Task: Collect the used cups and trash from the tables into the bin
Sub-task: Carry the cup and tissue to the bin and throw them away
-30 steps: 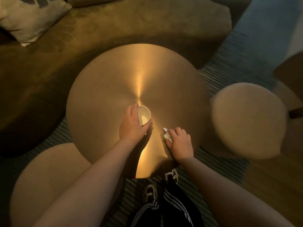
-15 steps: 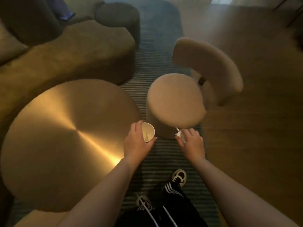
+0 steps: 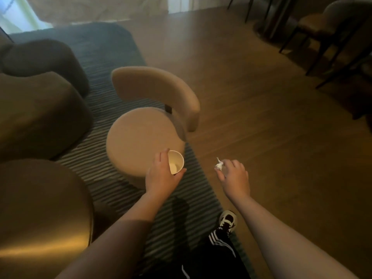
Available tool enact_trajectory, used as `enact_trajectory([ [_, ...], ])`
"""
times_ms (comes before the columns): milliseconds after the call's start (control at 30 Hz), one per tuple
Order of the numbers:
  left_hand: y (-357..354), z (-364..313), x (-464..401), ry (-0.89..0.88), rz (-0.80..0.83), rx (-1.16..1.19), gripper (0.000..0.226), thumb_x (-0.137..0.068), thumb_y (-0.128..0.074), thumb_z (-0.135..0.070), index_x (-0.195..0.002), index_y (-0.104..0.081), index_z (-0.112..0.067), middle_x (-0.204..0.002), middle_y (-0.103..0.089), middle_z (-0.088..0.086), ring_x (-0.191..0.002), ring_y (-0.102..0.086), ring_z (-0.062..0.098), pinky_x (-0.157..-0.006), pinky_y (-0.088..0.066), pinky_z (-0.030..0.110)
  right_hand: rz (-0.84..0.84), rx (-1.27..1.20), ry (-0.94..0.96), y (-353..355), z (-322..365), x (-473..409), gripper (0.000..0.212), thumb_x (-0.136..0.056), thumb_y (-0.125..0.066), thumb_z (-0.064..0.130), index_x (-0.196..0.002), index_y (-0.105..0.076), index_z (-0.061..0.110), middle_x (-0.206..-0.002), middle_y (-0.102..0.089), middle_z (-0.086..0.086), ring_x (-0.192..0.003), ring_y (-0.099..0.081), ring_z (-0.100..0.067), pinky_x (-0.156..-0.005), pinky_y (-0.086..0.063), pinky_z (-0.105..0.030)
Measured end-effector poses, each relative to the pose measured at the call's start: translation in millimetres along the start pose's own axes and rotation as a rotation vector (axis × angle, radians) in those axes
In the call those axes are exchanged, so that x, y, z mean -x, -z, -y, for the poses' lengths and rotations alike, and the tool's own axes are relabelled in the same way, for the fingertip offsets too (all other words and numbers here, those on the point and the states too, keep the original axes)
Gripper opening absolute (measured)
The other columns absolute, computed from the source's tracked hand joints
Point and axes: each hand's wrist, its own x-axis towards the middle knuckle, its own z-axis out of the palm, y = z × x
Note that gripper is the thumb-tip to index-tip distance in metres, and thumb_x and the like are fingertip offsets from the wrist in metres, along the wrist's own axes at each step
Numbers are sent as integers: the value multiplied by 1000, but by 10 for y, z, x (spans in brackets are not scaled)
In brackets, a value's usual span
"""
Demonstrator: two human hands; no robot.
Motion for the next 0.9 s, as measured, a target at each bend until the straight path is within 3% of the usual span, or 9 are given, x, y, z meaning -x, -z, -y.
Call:
enact_trajectory([
  [233, -954, -1380, -863, -11, -24, 52, 80, -73, -72, -49, -137, -34, -21, -132, -42, -2, -114, -48, 19, -88, -48, 40, -44, 91, -23, 680, -1246, -1210, 33, -93, -51, 41, -119, -55, 22, -114, -55, -2, -106, -47, -20, -87, -39, -35],
  [433, -1463, -2320, -1485, -58, -29, 34, 80, -72, -73, -51, -136, -35, -22, -131, -43, -2, -112, -50, 19, -83, -51, 39, -92, 100, -47, 1293, -1979, -2009, 34, -93, -50, 42, -121, -54, 22, -114, -55, 0, -106, -48, -17, -86, -40, -31],
  [900, -2038, -2997, -2980, -3, -53, -5, 82, -73, -68, -57, -137, -32, -21, -132, -42, 0, -109, -51, 22, -79, -52, 41, -93, 64, 10, 1639, -2433, -3665, 34, -93, -50, 42, -119, -55, 21, -114, -55, -1, -104, -47, -17, -85, -41, -32],
])
